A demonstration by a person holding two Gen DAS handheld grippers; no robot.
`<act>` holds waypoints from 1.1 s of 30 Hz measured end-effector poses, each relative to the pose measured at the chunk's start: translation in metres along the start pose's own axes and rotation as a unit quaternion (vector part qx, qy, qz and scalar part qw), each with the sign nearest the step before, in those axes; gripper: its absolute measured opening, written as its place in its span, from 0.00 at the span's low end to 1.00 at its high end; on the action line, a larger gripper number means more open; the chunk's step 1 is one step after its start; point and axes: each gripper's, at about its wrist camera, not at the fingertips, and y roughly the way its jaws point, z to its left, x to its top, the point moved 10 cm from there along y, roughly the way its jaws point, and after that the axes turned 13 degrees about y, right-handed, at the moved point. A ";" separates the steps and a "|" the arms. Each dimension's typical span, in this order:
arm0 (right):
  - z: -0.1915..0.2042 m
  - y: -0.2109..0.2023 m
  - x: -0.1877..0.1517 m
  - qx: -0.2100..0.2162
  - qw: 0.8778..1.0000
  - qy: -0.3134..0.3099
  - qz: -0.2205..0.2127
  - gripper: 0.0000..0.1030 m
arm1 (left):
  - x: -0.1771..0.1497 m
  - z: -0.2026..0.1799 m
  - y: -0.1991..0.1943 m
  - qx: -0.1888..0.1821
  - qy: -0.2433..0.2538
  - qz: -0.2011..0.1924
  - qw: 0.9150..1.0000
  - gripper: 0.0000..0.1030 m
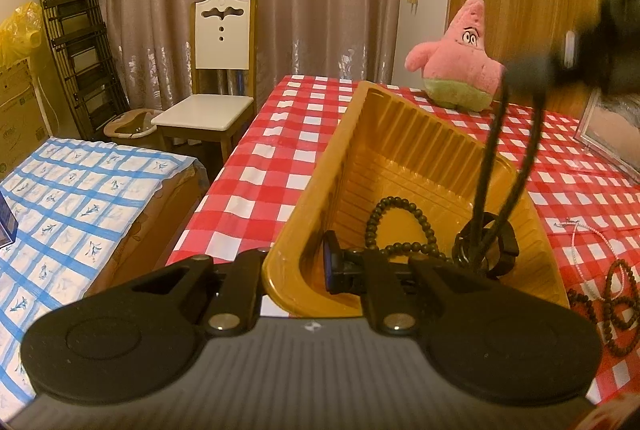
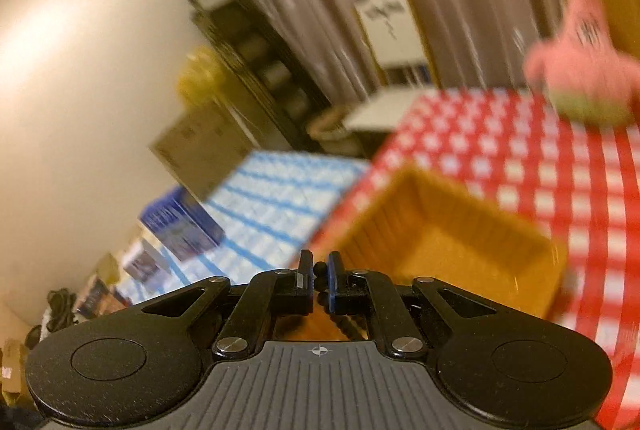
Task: Organize jewelry
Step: 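Lift the dark bead strand and lower it into the orange tray, opening the right gripper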
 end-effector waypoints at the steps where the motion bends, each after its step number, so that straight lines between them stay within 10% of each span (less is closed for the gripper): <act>1: -0.011 0.006 -0.006 -0.009 1.000 0.010 0.009 0.06 | 0.000 0.000 0.000 0.000 0.000 0.000 1.000 0.11; 6: -0.037 0.011 -0.018 -0.034 0.999 0.029 0.016 0.06 | -0.001 0.000 0.001 0.000 0.002 0.001 1.000 0.11; 14: 0.011 -0.036 0.025 0.093 0.989 0.005 -0.113 0.06 | -0.003 -0.002 -0.001 0.001 0.005 0.001 1.000 0.11; 25: -0.064 0.021 -0.052 -0.061 0.998 0.021 0.019 0.08 | -0.004 -0.002 -0.002 0.000 0.006 0.002 1.000 0.11; 29: -0.072 0.017 -0.062 -0.092 0.995 -0.002 0.025 0.53 | -0.004 -0.002 -0.002 0.001 0.006 0.002 1.000 0.11; 33: -0.063 -0.001 -0.071 -0.092 0.996 -0.003 0.007 0.53 | -0.005 -0.002 -0.002 0.001 0.006 0.002 1.000 0.11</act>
